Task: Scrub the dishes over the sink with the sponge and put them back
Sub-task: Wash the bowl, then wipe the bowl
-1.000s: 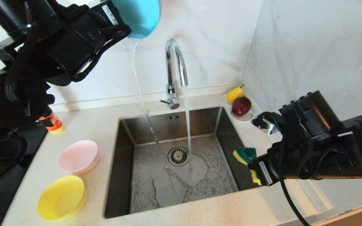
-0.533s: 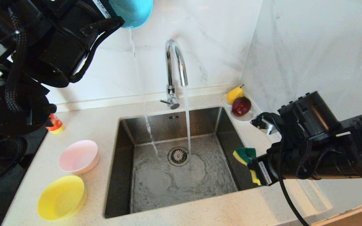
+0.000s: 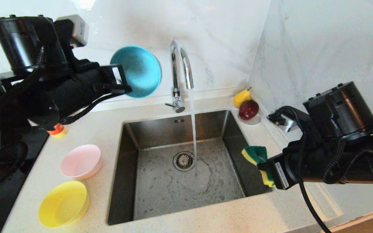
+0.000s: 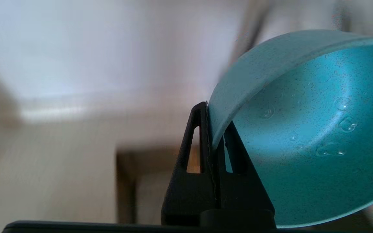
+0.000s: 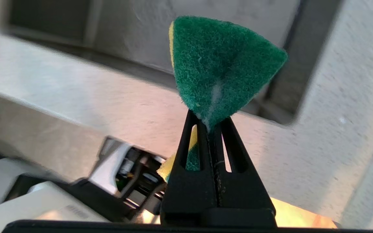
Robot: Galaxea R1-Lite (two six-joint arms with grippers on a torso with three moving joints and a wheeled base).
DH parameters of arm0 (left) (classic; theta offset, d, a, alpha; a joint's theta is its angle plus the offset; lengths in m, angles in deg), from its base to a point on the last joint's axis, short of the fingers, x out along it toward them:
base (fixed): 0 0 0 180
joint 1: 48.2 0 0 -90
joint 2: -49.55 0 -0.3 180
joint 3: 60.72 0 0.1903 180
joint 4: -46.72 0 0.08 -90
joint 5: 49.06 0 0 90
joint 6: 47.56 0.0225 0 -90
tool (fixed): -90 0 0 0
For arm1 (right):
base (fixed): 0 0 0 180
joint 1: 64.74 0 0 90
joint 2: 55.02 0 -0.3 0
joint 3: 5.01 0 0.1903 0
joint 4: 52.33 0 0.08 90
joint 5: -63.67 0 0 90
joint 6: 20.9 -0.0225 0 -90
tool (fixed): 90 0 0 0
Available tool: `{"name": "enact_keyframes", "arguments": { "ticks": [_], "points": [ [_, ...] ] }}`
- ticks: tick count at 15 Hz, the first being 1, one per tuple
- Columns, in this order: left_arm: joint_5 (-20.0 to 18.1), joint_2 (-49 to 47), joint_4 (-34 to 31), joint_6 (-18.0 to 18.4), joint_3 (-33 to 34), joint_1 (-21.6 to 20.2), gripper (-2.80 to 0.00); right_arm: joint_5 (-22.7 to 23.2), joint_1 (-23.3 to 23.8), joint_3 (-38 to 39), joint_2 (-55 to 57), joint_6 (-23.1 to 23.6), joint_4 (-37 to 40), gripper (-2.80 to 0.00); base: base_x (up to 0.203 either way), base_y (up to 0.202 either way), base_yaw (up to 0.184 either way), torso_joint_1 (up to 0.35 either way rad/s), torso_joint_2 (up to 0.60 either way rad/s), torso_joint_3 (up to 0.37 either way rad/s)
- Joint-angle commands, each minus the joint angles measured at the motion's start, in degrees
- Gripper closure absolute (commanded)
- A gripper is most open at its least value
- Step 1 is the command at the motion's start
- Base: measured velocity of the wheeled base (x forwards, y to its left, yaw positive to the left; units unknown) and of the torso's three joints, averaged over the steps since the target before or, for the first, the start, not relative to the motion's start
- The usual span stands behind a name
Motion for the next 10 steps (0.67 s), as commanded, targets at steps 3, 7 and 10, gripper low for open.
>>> {"name": "enact_keyframes", "arguments": {
  "ticks": [3, 7, 10],
  "points": [
    [-5.4, 8.7, -23.1, -1.5, 6.3, 0.2, 0.00, 4.8, -3.0, -4.8, -5.4, -1.3, 4.5, 0.00, 0.000, 0.000, 0.000, 0.000, 0.00, 0.000],
    [-6.3, 10.3, -23.4, -5.3, 11.7, 5.6, 0.00, 18.2, -4.6, -15.3, -5.7, -9.2, 12.9, 0.00, 0.000, 0.000, 0.000, 0.000, 0.00, 0.000],
    [-5.9, 10.1, -23.0, -7.3, 12.2, 10.8, 0.00, 21.0, -4.7, -17.4, -2.6, -10.3, 13.7, 0.00, 0.000, 0.000, 0.000, 0.000, 0.00, 0.000]
  ]
}}
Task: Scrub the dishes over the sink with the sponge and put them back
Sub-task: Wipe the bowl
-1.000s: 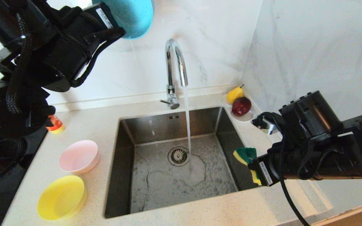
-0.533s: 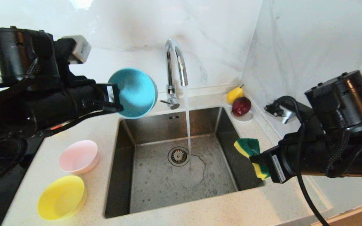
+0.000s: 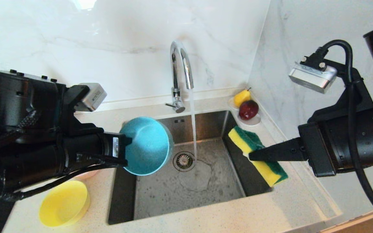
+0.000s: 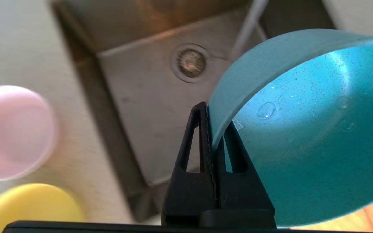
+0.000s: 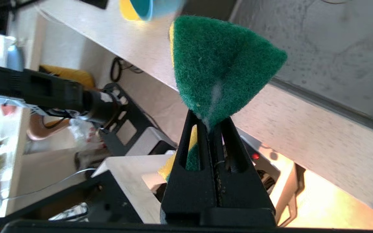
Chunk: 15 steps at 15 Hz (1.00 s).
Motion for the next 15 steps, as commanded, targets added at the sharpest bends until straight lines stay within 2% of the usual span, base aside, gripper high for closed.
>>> {"name": "enact_keyframes", "arguments": {
  "ticks": [1, 3, 5, 6, 8, 11, 15],
  "points": [
    [0.3, -0.8, 1.1, -0.4, -0.2, 2.7, 0.00, 0.9, -0.1, -1.4, 3.2, -0.2, 0.2, 0.00, 0.000, 0.000, 0.000, 0.000, 0.00, 0.000],
    [2.8, -4.2, 7.5, -0.4, -0.5, 3.3, 0.00, 2.1, -0.1, -4.8, 6.6, -2.1, 0.4, 0.00, 0.000, 0.000, 0.000, 0.000, 0.00, 0.000],
    [9.6, -8.7, 16.2, -0.4, -0.4, 5.0, 0.00, 4.1, -0.2, -10.3, 9.7, -4.4, 3.2, 0.00, 0.000, 0.000, 0.000, 0.000, 0.00, 0.000],
    [11.7, -9.6, 19.2, -0.5, 0.0, 6.4, 0.00, 5.6, -0.2, -13.7, 11.3, -4.9, 5.5, 0.00, 0.000, 0.000, 0.000, 0.000, 0.00, 0.000],
    [11.8, -10.1, 20.0, -0.6, 1.2, 7.0, 0.00, 7.9, -0.6, -20.2, 14.4, -6.4, 9.9, 0.00, 0.000, 0.000, 0.000, 0.000, 0.00, 0.000],
    [12.5, -10.8, 20.3, -0.7, 2.0, 7.8, 0.00, 8.8, -2.1, -28.7, 19.0, -10.1, 14.8, 0.00, 0.000, 0.000, 0.000, 0.000, 0.00, 0.000],
    [14.2, -10.5, 21.8, -0.5, 2.1, 8.0, 0.00, 8.8, -3.0, -29.3, 23.2, -11.3, 15.5, 0.00, 0.000, 0.000, 0.000, 0.000, 0.00, 0.000]
  ]
}}
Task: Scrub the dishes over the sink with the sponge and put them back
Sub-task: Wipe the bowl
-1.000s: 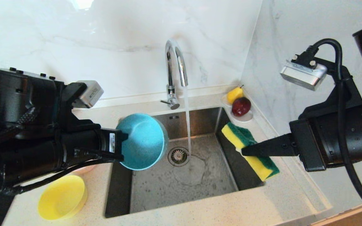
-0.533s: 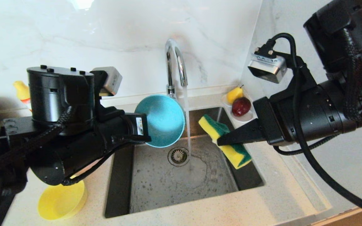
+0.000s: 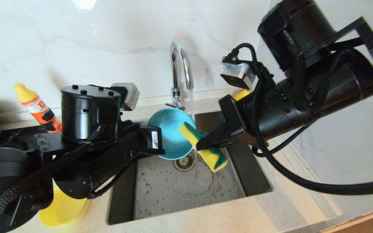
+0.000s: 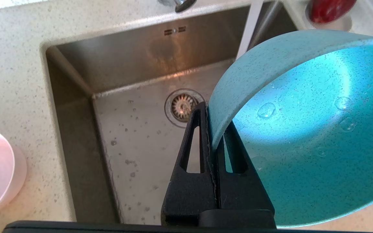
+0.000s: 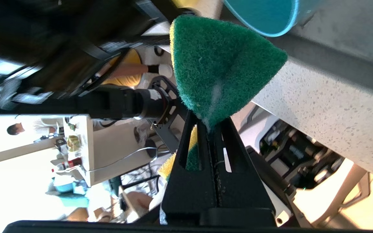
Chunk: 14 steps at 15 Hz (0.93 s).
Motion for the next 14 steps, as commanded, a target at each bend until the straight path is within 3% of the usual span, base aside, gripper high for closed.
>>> {"name": "enact_keyframes", "arguments": {
  "ticks": [1, 8, 14],
  "points": [
    [0.2, 0.1, 0.7, -0.2, 0.5, 0.2, 0.00, 0.1, 0.2, -0.2, 2.9, -1.4, 0.0, 0.00, 0.000, 0.000, 0.000, 0.000, 0.00, 0.000],
    [0.1, 0.6, 2.0, 0.0, 1.9, 2.9, 0.00, -0.3, 2.2, -0.3, 5.0, -1.9, -3.3, 0.00, 0.000, 0.000, 0.000, 0.000, 0.00, 0.000],
    [0.4, -3.7, 7.9, 0.5, 3.1, 2.9, 0.00, 0.0, 2.8, -0.3, 3.2, -2.0, -3.2, 0.00, 0.000, 0.000, 0.000, 0.000, 0.00, 0.000]
  ]
}}
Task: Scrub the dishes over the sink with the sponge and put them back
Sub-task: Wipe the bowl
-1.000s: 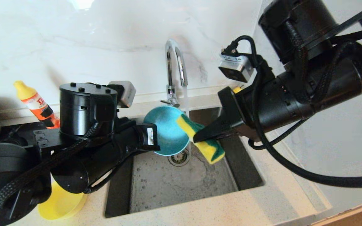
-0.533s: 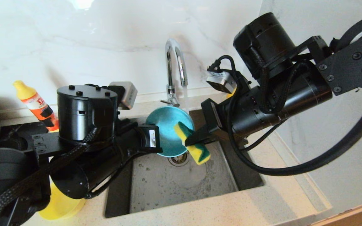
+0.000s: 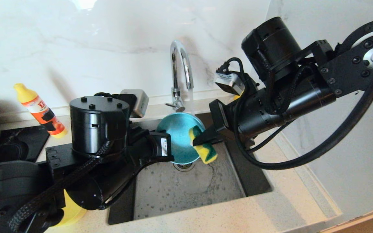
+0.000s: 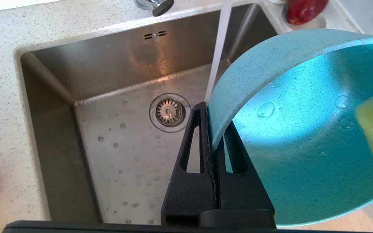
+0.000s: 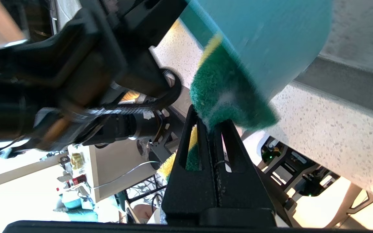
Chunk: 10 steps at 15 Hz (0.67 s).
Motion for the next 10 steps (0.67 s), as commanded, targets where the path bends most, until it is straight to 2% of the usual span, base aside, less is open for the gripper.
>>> {"name": "enact_keyframes", "arguments": {
  "ticks": [1, 3, 10],
  "points": [
    [0.5, -2.5, 1.5, -0.3, -0.3, -0.1, 0.00, 0.2, -0.1, 0.0, -1.3, -0.3, 0.7, 0.00, 0.000, 0.000, 0.000, 0.000, 0.00, 0.000],
    [2.0, -3.6, 1.9, -0.6, -1.3, -0.1, 0.00, 0.3, -0.3, 0.1, -1.7, -0.3, 1.8, 0.00, 0.000, 0.000, 0.000, 0.000, 0.00, 0.000],
    [2.0, -2.9, 2.5, -0.8, -1.9, 0.0, 0.00, 0.1, -0.5, 0.1, -1.8, -1.2, 1.6, 0.00, 0.000, 0.000, 0.000, 0.000, 0.00, 0.000]
  ]
}}
